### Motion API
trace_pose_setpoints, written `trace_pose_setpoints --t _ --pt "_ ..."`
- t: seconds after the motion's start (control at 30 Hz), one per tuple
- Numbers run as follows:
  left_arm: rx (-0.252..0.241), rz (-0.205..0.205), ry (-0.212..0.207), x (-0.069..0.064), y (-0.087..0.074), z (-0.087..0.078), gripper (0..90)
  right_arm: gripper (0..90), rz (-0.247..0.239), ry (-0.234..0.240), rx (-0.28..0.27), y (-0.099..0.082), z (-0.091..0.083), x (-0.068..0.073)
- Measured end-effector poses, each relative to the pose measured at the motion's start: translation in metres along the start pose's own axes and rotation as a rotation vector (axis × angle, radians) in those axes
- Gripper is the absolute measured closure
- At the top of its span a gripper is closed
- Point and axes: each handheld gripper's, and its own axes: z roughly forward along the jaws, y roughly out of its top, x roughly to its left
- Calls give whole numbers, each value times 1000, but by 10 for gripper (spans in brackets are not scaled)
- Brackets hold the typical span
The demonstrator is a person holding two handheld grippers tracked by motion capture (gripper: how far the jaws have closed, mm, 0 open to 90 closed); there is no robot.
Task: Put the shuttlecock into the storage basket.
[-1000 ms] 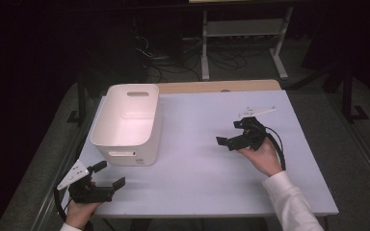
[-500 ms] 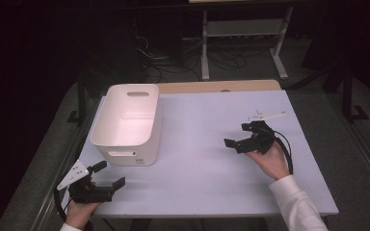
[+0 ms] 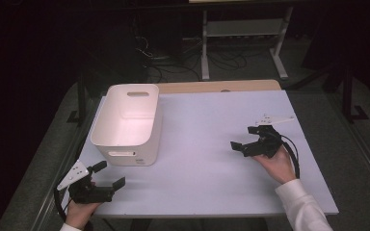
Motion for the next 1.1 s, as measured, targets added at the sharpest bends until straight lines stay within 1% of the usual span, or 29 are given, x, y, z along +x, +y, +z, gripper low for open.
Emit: trace_pose_setpoints --t 0.13,0.23,0.4,0.43,0.67,0.77,0.83,0.87,1.03,1.1 --pt "-1 3 1 0 0 0 0 0 1 -18 -10 -5 -6 -4" --pt "0 2 2 0 0 0 0 0 12 -29 -26 -9 -11 -8" --pt "-2 4 3 0 0 0 0 0 7 -40 -34 -18 -17 -12" --pt "-2 5 3 0 0 0 0 0 8 -42 -29 -19 -18 -13" --pt "-4 5 4 0 0 0 0 0 13 -60 -56 -30 -29 -19" --pt "-2 9 3 0 0 0 0 0 22 -65 -50 -34 -33 -20" --pt "-2 9 3 0 0 0 0 0 15 -70 -66 -37 -36 -21" --pt "-1 12 2 0 0 0 0 0 20 -70 -67 -38 -37 -20" --pt "-1 14 5 0 0 -1 0 0 7 -76 -81 -42 -41 -20" --pt "-2 14 6 0 0 -1 0 0 15 -79 -85 -42 -42 -20"
